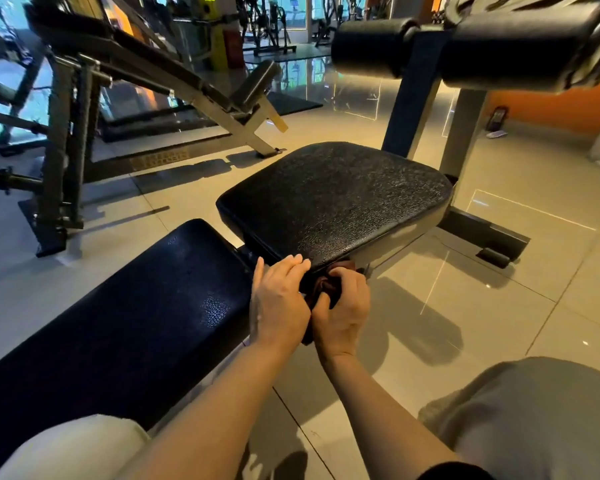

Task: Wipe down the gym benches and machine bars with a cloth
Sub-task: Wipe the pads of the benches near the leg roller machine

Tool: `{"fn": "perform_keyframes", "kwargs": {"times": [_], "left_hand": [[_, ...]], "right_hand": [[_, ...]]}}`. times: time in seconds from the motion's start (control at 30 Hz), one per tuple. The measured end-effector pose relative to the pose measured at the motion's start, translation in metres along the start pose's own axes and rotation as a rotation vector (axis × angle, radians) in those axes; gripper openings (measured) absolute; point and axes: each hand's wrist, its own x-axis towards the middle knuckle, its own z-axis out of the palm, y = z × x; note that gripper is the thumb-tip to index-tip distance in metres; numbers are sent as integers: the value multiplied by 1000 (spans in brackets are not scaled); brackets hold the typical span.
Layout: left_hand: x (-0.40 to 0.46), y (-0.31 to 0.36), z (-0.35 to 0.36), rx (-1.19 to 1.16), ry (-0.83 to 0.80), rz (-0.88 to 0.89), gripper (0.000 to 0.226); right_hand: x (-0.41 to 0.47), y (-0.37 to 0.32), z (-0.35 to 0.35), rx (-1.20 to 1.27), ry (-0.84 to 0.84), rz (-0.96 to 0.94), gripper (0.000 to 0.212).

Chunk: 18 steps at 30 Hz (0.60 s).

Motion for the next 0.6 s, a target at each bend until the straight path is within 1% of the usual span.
{"fn": "perform_keyframes", "kwargs": {"times": [0.07,0.13,0.2,0.3,0.37,0.43,0.47,0.5,0.6], "left_hand": [[1,0,0,18,-3,14,48],[2,2,0,26,-7,16,51],[2,6,0,25,-13,2,50],[1,9,-1,19,-25,-37,49],[0,9,-1,25,-21,-39,52],[-1,7,0,42,-24,-23,55],[-1,6,1,45,-25,-12,57],[-1,5,1,44,-29,-4,58],[-1,3,0,32,-39,5,57]], "right_hand": [[6,2,-4,30,8,66,28],[10,0,-7,59,54,111,31],[10,-6,-8,61,76,80,37],[9,-8,-8,70,17,35,38],[20,0,-11,110,36,121,36],[37,12,-16,112,126,256,32],[43,16,-18,107,151,288,30],[45,15,-18,109,148,276,31],[23,0,-12,113,33,108,34]]}}
